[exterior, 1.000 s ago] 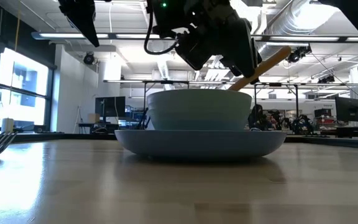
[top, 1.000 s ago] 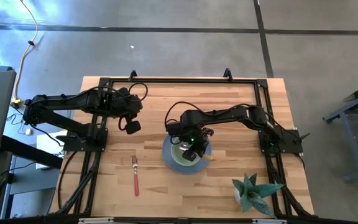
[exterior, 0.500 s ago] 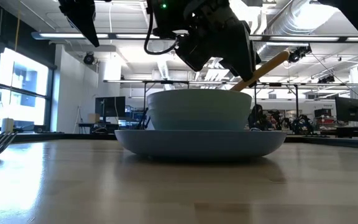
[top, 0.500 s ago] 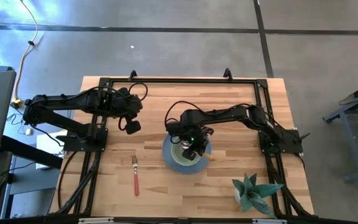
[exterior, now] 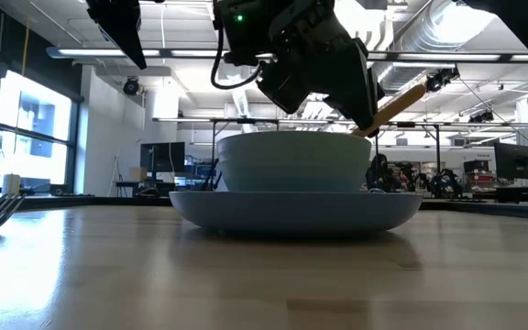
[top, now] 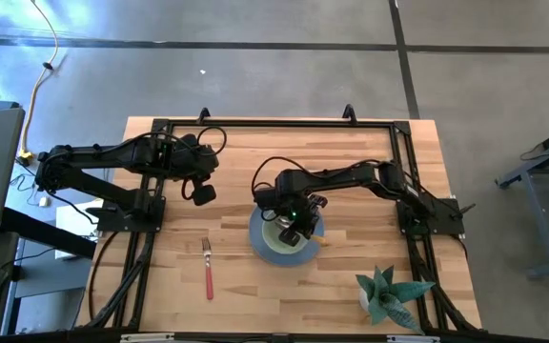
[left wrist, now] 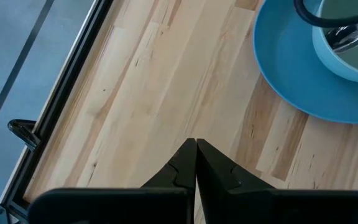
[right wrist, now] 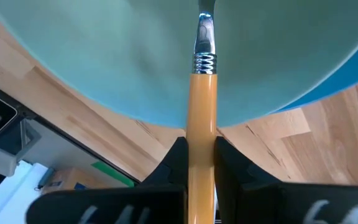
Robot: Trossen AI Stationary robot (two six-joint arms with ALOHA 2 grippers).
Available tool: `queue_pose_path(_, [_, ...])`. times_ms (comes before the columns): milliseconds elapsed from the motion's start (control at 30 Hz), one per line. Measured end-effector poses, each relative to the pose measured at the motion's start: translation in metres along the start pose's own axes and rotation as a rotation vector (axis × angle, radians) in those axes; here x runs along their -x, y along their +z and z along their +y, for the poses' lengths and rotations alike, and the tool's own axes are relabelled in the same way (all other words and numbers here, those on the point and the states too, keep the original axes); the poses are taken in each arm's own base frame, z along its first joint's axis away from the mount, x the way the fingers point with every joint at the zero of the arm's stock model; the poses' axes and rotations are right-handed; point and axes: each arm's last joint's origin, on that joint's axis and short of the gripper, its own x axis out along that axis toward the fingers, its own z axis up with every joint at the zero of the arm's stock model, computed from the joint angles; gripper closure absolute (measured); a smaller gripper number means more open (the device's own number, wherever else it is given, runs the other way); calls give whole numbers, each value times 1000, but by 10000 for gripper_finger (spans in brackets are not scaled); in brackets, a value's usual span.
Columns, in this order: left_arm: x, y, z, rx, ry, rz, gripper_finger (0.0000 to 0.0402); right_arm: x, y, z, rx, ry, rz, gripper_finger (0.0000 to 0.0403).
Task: Set table place
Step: Put the yellow spoon into the green bowl
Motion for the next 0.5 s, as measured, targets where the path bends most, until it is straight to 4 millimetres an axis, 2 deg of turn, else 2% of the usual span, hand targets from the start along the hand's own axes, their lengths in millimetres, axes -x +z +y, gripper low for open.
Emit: queue_pose_path(500, [0, 0, 0, 0, 0, 0, 402, 0, 0, 0, 1, -8, -4, 335])
